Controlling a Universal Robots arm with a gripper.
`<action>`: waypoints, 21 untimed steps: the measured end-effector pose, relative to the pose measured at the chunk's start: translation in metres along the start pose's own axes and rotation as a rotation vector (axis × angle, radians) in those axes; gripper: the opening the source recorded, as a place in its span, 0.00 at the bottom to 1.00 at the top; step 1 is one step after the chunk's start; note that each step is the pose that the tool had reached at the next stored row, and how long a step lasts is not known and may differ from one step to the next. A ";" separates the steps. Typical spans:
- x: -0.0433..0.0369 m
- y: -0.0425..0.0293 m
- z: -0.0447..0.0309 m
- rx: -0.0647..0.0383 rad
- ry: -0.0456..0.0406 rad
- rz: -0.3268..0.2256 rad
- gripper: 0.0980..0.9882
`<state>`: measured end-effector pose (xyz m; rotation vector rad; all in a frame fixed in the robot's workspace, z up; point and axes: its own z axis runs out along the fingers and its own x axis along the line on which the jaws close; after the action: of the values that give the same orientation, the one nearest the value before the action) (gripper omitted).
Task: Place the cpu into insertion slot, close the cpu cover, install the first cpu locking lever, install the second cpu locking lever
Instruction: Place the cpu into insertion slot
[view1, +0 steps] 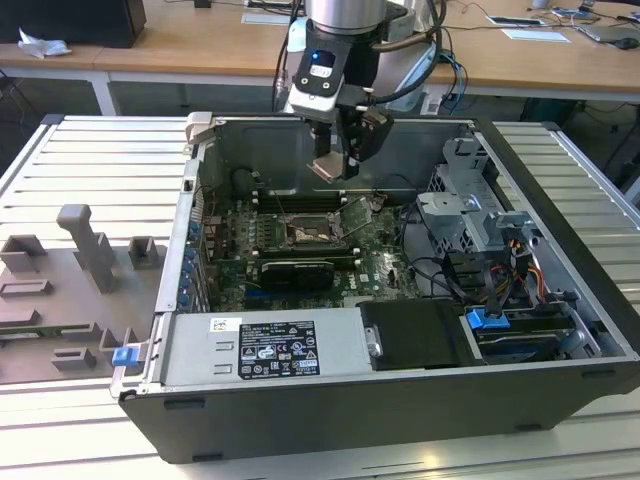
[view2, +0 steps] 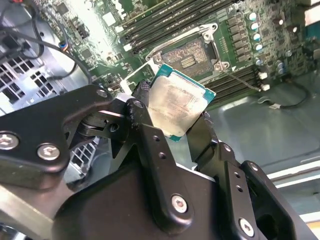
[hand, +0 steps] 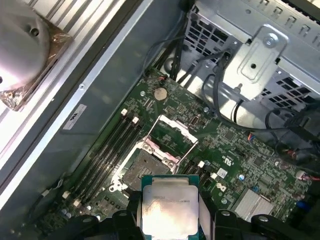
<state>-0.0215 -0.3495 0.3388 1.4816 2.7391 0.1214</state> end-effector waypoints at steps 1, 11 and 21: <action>0.0000 0.0000 0.0002 0.000 -0.0019 0.024 0.50; 0.0004 0.0000 0.0040 -0.001 -0.0121 0.154 0.50; 0.0008 -0.0010 0.0129 -0.003 -0.0213 0.270 0.50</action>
<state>-0.0221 -0.3486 0.3260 1.8329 2.5063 0.1136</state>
